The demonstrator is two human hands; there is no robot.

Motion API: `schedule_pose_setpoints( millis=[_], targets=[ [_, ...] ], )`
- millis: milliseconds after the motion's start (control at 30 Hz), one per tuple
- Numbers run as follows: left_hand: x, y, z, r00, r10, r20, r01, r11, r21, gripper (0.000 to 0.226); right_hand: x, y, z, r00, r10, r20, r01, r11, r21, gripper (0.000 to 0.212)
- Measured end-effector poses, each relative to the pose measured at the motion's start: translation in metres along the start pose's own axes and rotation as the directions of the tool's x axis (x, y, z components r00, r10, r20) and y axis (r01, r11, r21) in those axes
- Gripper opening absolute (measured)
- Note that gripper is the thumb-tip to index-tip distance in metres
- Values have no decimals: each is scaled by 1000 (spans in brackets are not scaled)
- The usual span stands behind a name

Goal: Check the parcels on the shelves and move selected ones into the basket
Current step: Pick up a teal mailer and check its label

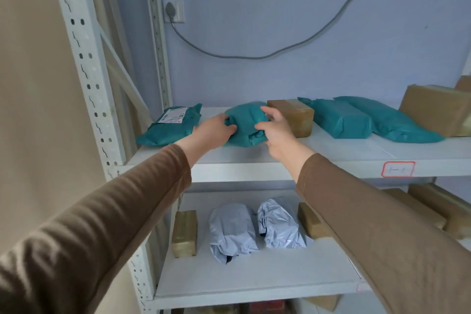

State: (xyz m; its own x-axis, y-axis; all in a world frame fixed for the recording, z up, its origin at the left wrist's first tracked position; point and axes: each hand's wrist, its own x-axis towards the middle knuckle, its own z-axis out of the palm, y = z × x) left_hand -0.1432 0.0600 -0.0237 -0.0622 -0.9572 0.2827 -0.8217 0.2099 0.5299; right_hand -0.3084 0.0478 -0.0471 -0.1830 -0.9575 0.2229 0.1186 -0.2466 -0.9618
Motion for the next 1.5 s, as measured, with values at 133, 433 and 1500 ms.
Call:
schedule_pose_setpoints(
  millis=[133,433,1500],
  targets=[
    [-83,16,-7,996,-11,-92,-36,870,-492,47,-75,-25,-33,983,-176,48,170,979,108,60],
    [-266,73,-1,939,151,309,313,-5,-950,47,-257,-36,-127,932,-300,204,254,941,225,58],
    [-349,31,86,760,446,-473,-563,815,-136,97,-352,-9,-207,921,97,377,-108,994,8,79]
  ],
)
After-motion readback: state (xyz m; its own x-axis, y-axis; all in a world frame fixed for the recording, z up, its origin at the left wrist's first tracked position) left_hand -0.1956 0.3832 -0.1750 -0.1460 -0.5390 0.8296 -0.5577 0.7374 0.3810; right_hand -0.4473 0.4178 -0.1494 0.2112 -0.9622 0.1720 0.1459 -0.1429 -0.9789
